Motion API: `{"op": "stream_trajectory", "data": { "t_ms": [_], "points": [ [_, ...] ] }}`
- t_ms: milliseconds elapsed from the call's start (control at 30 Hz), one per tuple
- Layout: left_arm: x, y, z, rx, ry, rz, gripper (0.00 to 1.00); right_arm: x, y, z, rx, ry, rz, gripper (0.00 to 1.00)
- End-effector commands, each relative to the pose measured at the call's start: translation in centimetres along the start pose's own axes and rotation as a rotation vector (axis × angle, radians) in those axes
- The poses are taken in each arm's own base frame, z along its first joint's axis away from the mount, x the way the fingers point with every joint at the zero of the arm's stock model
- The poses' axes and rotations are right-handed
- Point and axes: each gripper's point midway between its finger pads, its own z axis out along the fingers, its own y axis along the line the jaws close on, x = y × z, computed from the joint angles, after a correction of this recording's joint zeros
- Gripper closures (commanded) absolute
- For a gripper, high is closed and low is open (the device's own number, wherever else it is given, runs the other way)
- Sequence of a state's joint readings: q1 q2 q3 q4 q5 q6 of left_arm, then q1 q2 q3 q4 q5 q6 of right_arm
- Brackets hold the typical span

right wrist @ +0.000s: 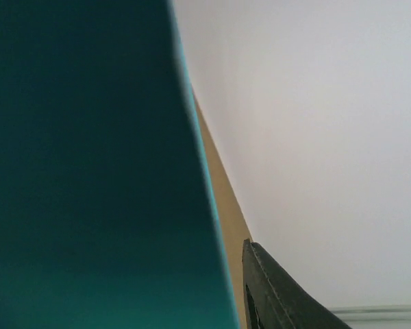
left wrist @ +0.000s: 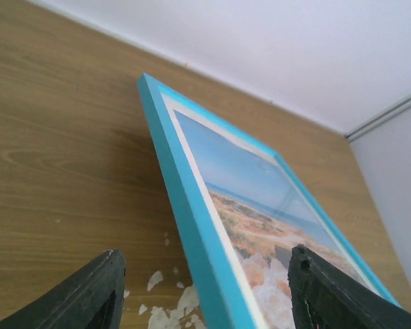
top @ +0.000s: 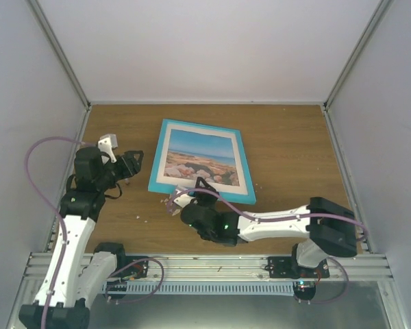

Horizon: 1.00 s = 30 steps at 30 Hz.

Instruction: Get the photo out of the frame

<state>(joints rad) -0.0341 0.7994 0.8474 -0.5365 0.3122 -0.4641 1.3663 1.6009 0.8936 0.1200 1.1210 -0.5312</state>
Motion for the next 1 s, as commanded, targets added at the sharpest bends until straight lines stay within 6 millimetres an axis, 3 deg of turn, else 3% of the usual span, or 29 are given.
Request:
{"op": "stream_trajectory", "data": {
  "t_ms": [0, 300, 433, 533, 633, 800, 967],
  "points": [
    [-2.3, -1.5, -2.8, 0.031, -0.116, -0.014, 0.33, -4.3, -8.5, -1.3, 0.082, -0.17, 0.376, 0.99],
    [-2.8, -4.8, -4.9, 0.188, -0.146, -0.022, 0.28, -4.7, -20.4, -2.4, 0.146, -0.348, 0.837, 0.99],
    [-2.4, -5.2, -4.7, 0.225, -0.131, -0.027, 0.27, -3.5, -24.1, -2.5, 0.163, -0.403, 1.034, 0.99],
    [-2.1, -5.3, -4.4, 0.238, -0.119, -0.031, 0.27, -1.5, -25.8, -2.0, 0.164, -0.427, 1.204, 0.99],
    [-1.6, -5.3, -4.0, 0.253, -0.104, -0.039, 0.26, 1.0, -26.5, -0.8, 0.145, -0.417, 1.399, 1.0],
    [-0.3, -4.9, -3.1, 0.277, -0.071, -0.062, 0.25, 5.5, -25.5, 0.1, 0.133, -0.375, 1.679, 0.99],
    [1.0, -4.5, -2.0, 0.293, -0.03, -0.085, 0.25, 9.5, -22.1, 1.3, 0.121, -0.296, 1.936, 1.0]
  ]
}}
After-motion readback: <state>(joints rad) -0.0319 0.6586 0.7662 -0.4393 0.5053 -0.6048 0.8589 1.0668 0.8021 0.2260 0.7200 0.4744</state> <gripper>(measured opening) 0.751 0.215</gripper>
